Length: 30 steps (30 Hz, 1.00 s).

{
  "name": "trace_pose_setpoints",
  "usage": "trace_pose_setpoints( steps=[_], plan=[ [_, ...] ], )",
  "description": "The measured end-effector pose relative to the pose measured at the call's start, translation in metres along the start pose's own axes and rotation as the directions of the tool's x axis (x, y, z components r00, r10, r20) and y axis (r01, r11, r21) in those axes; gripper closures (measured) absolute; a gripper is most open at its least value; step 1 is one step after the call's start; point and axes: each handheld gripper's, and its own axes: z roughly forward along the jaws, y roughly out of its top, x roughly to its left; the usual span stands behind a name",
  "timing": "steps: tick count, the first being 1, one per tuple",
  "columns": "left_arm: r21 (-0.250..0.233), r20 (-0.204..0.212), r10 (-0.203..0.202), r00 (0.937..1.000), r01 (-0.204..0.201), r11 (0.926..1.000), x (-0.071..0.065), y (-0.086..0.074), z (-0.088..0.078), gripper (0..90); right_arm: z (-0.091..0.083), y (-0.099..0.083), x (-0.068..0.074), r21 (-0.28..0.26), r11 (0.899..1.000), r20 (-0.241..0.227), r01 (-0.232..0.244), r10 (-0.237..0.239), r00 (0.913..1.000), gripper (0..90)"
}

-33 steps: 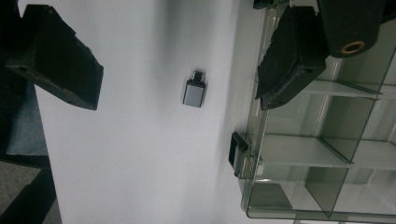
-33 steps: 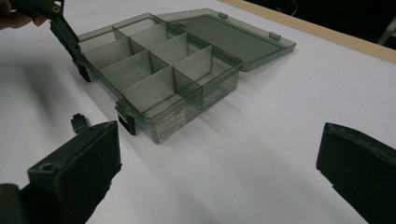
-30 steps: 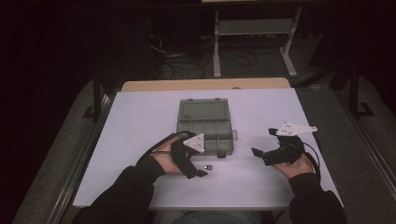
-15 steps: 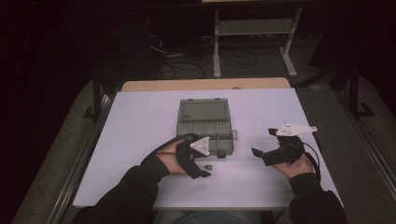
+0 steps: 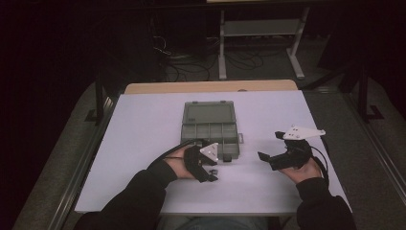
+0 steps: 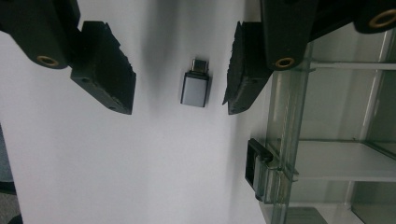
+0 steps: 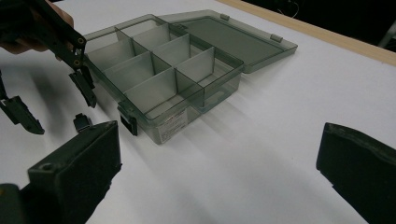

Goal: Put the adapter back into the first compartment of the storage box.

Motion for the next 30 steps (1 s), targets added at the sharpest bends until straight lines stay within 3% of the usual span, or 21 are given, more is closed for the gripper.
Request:
trace_pose_setpoints(
  steps=[14, 25, 30],
  plan=[
    [0.010, -0.026, -0.007, 0.9996, 0.008, 0.9999, 0.0045, 0.0004, 0.0080, 59.9, 0.0004, -0.0001, 0.0004, 0.005, 1.000, 0.000, 0.001, -0.001, 1.0000, 0.0],
    [0.007, -0.009, -0.007, 0.9999, 0.007, 0.9999, 0.0063, 0.0012, 0.0089, 75.8, 0.0005, -0.0001, -0.0005, 0.004, 1.000, -0.002, -0.004, 0.004, 1.0000, 0.0],
    [0.014, 0.011, -0.009, 0.9999, 0.009, 0.9999, 0.0070, 0.0022, 0.0081, 76.0, 0.0005, -0.0001, -0.0006, 0.003, 1.000, -0.003, -0.003, 0.003, 1.0000, 0.0]
  ],
)
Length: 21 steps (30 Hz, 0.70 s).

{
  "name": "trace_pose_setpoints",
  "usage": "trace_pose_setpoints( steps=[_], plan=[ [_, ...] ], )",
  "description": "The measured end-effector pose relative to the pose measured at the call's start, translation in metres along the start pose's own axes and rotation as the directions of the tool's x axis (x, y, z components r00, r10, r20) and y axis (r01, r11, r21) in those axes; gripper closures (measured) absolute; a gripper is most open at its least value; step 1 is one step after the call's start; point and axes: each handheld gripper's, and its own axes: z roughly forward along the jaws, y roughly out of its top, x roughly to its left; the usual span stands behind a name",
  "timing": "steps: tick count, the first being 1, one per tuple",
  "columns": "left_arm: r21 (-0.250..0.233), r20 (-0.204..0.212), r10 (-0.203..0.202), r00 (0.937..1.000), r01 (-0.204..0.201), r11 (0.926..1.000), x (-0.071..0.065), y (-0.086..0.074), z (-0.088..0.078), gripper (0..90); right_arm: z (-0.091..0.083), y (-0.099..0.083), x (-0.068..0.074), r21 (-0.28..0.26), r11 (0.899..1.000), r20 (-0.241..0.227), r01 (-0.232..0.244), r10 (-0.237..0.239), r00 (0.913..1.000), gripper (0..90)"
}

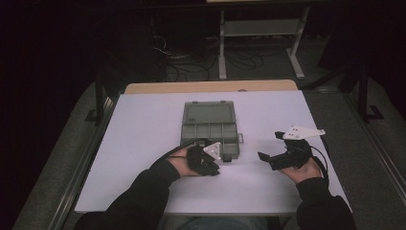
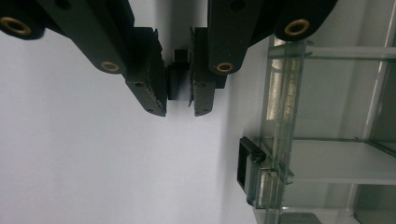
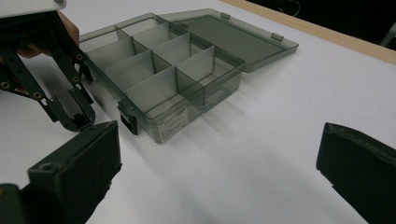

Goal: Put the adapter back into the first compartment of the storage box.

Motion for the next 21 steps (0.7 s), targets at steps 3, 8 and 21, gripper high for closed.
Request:
trace_pose_setpoints(
  steps=[3, 8, 21],
  plan=[
    [0.000, 0.009, 0.006, 0.9999, -0.006, 1.0000, -0.001, 0.002, -0.003, 76.1, 0.000, 0.000, 0.000, 0.000, 1.000, 0.000, 0.001, -0.001, 1.0000, 0.0],
    [0.001, 0.021, 0.015, 0.9997, -0.015, 0.9999, -0.001, 0.008, -0.012, 76.1, 0.000, 0.000, 0.000, -0.001, 1.000, 0.001, 0.004, -0.004, 1.0000, 0.0],
    [-0.007, 0.012, 0.033, 0.9994, -0.033, 0.9994, 0.000, 0.015, -0.036, 76.1, 0.000, 0.000, 0.000, 0.002, 1.000, 0.001, 0.001, -0.001, 1.0000, 0.0]
  ],
)
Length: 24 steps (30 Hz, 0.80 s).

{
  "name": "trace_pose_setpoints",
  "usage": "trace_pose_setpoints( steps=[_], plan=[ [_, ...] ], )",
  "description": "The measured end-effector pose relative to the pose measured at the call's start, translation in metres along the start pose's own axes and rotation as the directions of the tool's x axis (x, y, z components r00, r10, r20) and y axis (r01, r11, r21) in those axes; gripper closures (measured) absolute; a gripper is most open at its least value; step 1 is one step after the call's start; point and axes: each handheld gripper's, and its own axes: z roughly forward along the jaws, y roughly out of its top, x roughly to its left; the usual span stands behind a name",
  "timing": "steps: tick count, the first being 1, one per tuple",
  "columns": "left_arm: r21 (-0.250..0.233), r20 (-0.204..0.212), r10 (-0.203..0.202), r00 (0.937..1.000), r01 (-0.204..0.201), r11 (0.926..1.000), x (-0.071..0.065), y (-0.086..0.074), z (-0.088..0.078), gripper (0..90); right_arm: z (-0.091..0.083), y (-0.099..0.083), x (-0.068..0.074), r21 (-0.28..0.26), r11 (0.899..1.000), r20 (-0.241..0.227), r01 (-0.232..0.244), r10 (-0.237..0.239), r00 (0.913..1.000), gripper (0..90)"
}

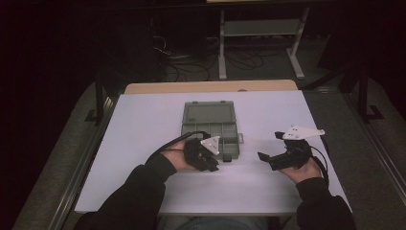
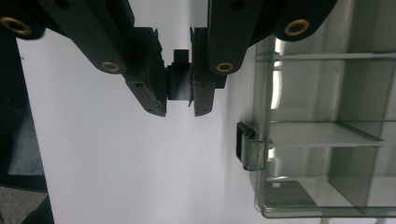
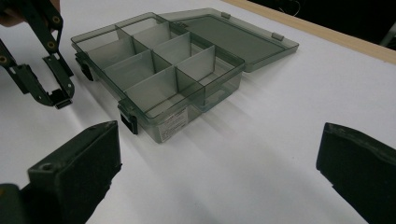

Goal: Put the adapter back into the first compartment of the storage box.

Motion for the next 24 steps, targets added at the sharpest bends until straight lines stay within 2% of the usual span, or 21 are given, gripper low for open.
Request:
trace_pose_setpoints(
  steps=[24],
  plan=[
    [-0.004, -0.025, -0.013, 0.9996, 0.013, 0.9999, 0.011, 0.002, -0.031, 76.1, 0.000, 0.000, 0.001, 0.000, 1.000, 0.001, 0.005, -0.005, 1.0000, 0.0]
  ],
)
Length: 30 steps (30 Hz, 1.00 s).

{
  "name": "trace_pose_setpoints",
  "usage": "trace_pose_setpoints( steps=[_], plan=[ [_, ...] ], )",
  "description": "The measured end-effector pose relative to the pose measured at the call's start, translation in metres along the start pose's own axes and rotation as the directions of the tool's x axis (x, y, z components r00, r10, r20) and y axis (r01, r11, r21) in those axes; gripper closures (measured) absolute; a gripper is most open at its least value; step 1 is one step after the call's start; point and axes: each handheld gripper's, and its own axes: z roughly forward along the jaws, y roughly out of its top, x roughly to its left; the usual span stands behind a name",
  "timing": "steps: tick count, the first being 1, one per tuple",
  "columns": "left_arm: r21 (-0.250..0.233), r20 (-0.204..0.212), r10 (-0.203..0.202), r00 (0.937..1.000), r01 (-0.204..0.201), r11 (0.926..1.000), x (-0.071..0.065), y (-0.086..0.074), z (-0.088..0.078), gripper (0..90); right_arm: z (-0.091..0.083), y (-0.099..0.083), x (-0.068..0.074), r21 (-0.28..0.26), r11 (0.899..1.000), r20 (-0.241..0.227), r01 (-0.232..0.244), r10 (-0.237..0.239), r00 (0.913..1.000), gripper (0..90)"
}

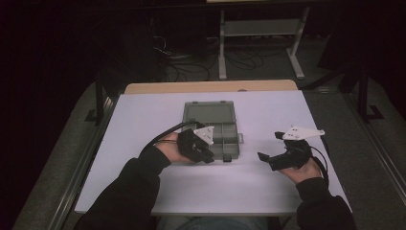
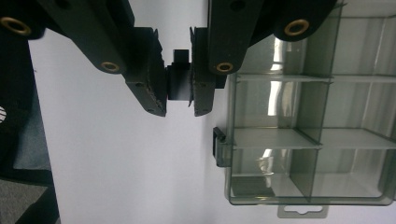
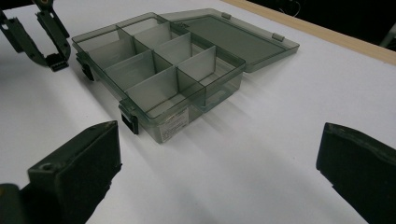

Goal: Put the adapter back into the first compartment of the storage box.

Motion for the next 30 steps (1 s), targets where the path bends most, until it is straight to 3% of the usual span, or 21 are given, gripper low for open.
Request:
trace_pose_setpoints(
  steps=[21, 30],
  plan=[
    [-0.036, -0.046, -0.061, 0.9971, 0.059, 0.9976, 0.019, -0.011, -0.032, 76.0, 0.001, 0.000, 0.000, 0.008, 1.000, -0.003, -0.001, 0.001, 1.0000, 0.0],
    [-0.069, -0.083, -0.101, 0.9914, 0.095, 0.9930, 0.034, -0.020, -0.045, 76.0, 0.001, 0.000, 0.000, 0.004, 1.000, -0.004, 0.002, -0.002, 1.0000, 0.0]
  ],
)
